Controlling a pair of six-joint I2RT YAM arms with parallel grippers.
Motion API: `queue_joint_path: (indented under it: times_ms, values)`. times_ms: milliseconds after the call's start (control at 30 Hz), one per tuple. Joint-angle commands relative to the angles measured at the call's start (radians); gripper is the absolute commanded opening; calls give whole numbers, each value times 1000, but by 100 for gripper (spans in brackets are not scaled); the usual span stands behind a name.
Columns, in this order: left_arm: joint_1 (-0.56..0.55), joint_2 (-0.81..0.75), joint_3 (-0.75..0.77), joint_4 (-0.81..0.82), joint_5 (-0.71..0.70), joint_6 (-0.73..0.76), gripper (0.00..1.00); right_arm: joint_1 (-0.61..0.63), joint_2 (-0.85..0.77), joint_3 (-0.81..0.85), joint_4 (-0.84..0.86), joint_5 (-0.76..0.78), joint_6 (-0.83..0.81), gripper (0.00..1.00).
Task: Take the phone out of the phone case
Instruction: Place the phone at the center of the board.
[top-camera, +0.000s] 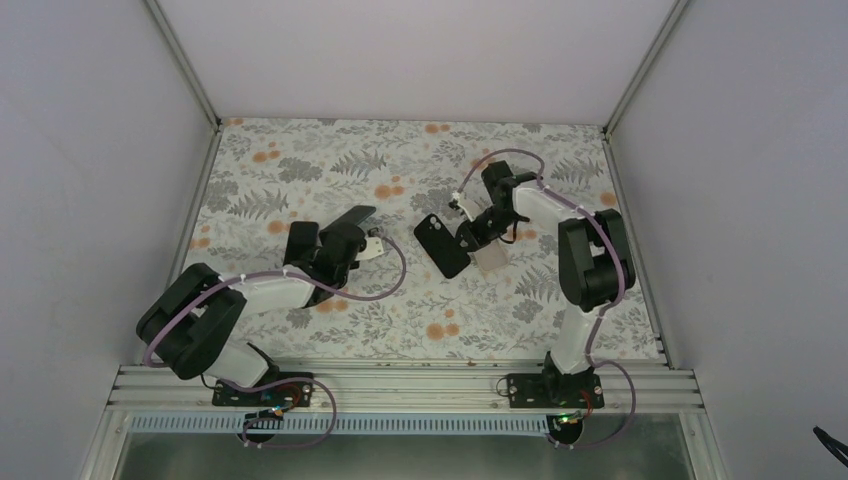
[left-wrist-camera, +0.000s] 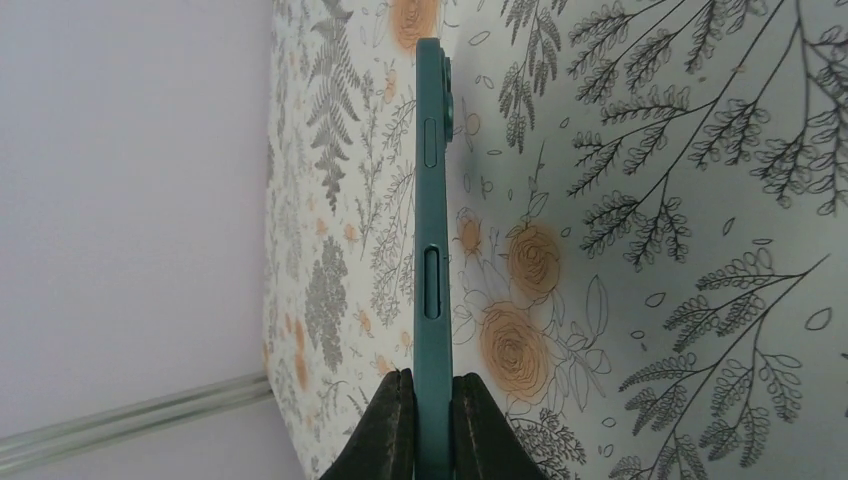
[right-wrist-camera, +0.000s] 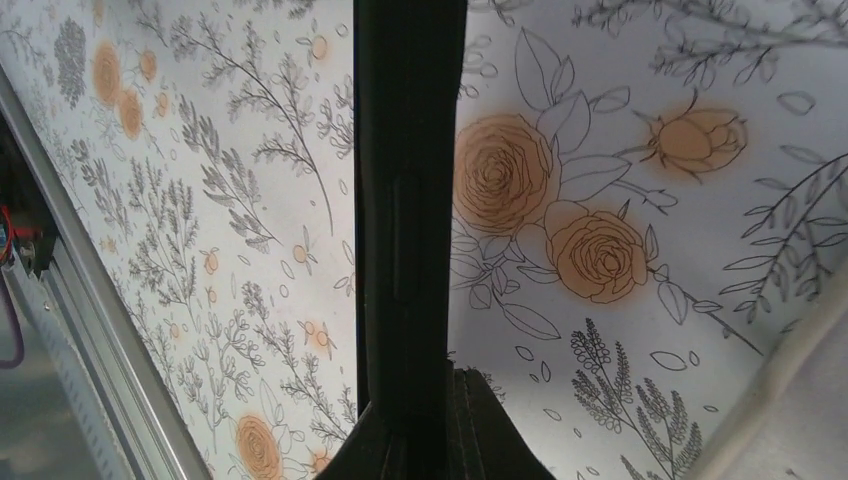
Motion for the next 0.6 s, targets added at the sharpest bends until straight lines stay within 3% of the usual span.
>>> queue_joint_path:
  times_ms: [0,100,333,400,567]
  values:
    - [-13,-13,-10,45,4,-6,7,13,63,11,-17,-50,-41,3]
    - [-22,-25,-21,-8,51,-12,16,15,94,30,-13,-32,-42,3]
    - [-68,-48,-71,-67,104,-27,16,17,129,71,-2,41,-28,4]
    - [-81,-54,-78,-92,119,-32,18,16,130,80,-5,54,-28,10]
    - [-115,-161,-63,-261,307,-76,40,17,107,87,-15,76,-37,37]
